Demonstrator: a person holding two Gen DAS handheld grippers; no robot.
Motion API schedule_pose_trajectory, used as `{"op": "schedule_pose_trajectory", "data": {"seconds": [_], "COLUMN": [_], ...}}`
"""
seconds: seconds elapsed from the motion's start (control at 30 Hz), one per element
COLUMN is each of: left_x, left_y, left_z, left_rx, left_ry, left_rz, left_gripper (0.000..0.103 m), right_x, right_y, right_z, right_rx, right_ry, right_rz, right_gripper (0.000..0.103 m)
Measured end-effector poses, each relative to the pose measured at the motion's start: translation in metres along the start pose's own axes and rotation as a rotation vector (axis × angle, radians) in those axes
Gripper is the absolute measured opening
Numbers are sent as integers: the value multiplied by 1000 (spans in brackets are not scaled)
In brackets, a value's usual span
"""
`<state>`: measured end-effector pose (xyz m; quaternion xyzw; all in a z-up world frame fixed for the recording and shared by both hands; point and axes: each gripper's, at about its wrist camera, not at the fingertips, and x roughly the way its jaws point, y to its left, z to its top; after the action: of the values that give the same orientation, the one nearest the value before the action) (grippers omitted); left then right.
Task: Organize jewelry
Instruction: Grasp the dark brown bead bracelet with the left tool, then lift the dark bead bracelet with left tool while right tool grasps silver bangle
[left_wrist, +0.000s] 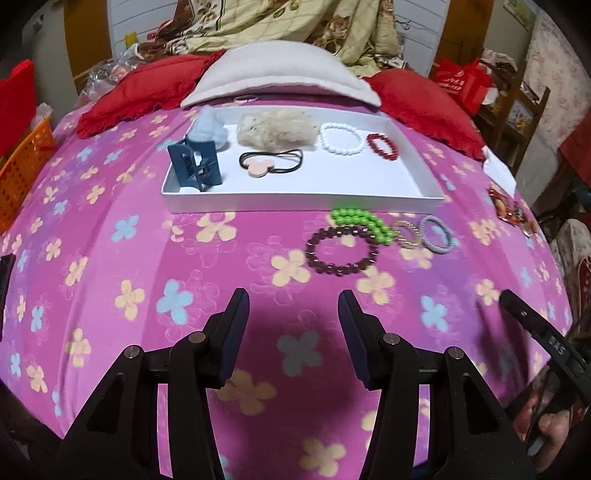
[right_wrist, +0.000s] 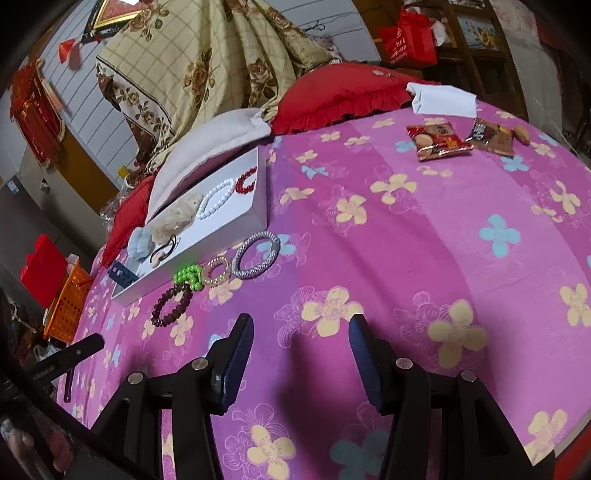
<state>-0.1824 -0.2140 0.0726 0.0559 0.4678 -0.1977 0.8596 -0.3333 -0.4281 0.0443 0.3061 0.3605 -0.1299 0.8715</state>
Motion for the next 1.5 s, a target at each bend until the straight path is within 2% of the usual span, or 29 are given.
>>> {"op": "schedule_pose_trajectory", "data": {"seconds": [0.27, 0.43, 0.47, 0.53, 0.57, 0.6, 0.63, 0.93, 1.17, 1.37, 1.47, 1.5], "left_x": [56, 82, 84, 90, 89, 90, 91, 75, 70, 70, 71, 71], "left_y": [-11, -15, -16, -18, -19, -21, -21, 26, 59, 66, 63, 62], "left_z": [25, 35, 36, 36, 36, 36, 36, 19, 11, 7, 8, 9], "left_rx": [71, 67, 67, 79, 88, 101, 110, 54, 24, 36, 40, 40], "left_ry": [43, 75, 74, 83, 70, 69, 69, 51, 22, -19, -27, -29], "left_rz": [-36, -87, -91, -101, -88, -78, -68, -76, -157, -197, -196, -201], "left_gripper": [49, 49, 46, 35, 25, 10, 8, 8, 8, 8, 10, 15], "right_x": [3, 9, 11, 15, 17, 19, 21, 50, 79, 109, 116, 117], "right_y": [1, 5, 6, 10, 12, 14, 17, 43, 51, 64, 72, 74], "right_z": [-2, -2, -2, 0, 1, 1, 2, 19, 54, 65, 66, 65], "right_rx": [-23, -43, -48, -58, -64, -71, -78, -143, -160, -231, -281, -286], "right_ry": [7, 20, 25, 33, 37, 40, 44, 91, 82, 104, 105, 106], "right_rz": [-13, -27, -29, -29, -30, -33, -36, -34, -112, -182, -223, -223], "right_gripper": [51, 51, 52, 51, 51, 52, 52, 51, 51, 42, 28, 21]}}
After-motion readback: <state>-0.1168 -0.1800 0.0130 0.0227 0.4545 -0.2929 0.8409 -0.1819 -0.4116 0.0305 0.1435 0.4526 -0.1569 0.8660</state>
